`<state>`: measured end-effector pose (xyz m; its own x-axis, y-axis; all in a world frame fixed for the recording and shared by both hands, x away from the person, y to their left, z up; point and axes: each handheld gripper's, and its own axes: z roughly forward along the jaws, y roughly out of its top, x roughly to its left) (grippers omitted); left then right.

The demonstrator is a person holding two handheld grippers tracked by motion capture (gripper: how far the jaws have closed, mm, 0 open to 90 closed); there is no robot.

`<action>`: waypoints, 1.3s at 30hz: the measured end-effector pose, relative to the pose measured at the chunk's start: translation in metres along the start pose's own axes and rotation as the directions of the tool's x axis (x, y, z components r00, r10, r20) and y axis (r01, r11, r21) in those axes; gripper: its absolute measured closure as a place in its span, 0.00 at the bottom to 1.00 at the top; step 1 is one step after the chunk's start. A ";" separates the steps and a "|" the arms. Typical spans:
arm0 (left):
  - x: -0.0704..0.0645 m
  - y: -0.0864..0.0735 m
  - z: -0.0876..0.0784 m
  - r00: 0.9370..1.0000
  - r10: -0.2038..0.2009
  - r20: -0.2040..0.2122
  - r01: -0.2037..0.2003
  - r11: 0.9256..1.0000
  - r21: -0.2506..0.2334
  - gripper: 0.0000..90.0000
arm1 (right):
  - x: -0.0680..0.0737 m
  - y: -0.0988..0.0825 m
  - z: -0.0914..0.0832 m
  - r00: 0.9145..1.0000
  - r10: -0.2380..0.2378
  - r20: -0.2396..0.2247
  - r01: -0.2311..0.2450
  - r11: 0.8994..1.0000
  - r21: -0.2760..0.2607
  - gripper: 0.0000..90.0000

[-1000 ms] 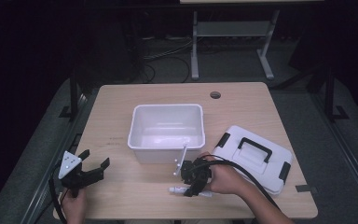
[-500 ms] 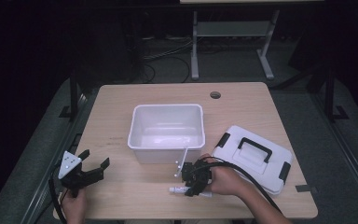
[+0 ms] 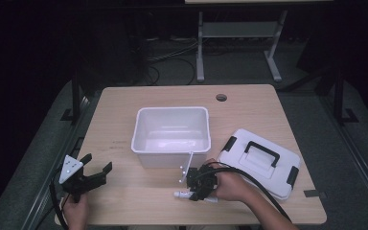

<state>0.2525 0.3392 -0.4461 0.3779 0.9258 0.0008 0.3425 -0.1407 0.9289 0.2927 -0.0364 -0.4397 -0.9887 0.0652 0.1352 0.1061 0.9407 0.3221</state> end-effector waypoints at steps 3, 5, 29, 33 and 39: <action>0.000 0.000 0.000 1.000 0.000 -0.001 0.000 1.000 0.001 0.15 | 0.000 0.000 -0.001 1.000 0.000 0.000 0.000 1.000 0.001 0.77; -0.001 0.000 0.000 1.000 0.002 -0.001 -0.002 1.000 0.003 0.15 | 0.000 0.000 -0.002 1.000 -0.005 0.003 0.005 1.000 -0.008 0.78; -0.002 0.000 0.001 1.000 0.007 0.002 -0.007 1.000 0.007 0.15 | 0.002 0.001 -0.034 1.000 -0.006 -0.010 0.005 0.998 -0.065 0.79; -0.002 0.000 0.001 1.000 0.008 0.002 -0.008 1.000 0.008 0.15 | 0.004 0.002 -0.043 1.000 -0.010 -0.019 0.008 0.996 -0.088 0.79; -0.002 0.000 0.002 1.000 0.008 0.000 -0.008 1.000 0.008 0.15 | 0.007 0.007 -0.056 1.000 -0.025 -0.006 0.024 0.995 -0.102 0.79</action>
<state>0.2530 0.3366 -0.4468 0.3810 0.9245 0.0083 0.3465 -0.1511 0.9258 0.2929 -0.0483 -0.3841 -0.9903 0.0399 0.1329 0.0926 0.9033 0.4189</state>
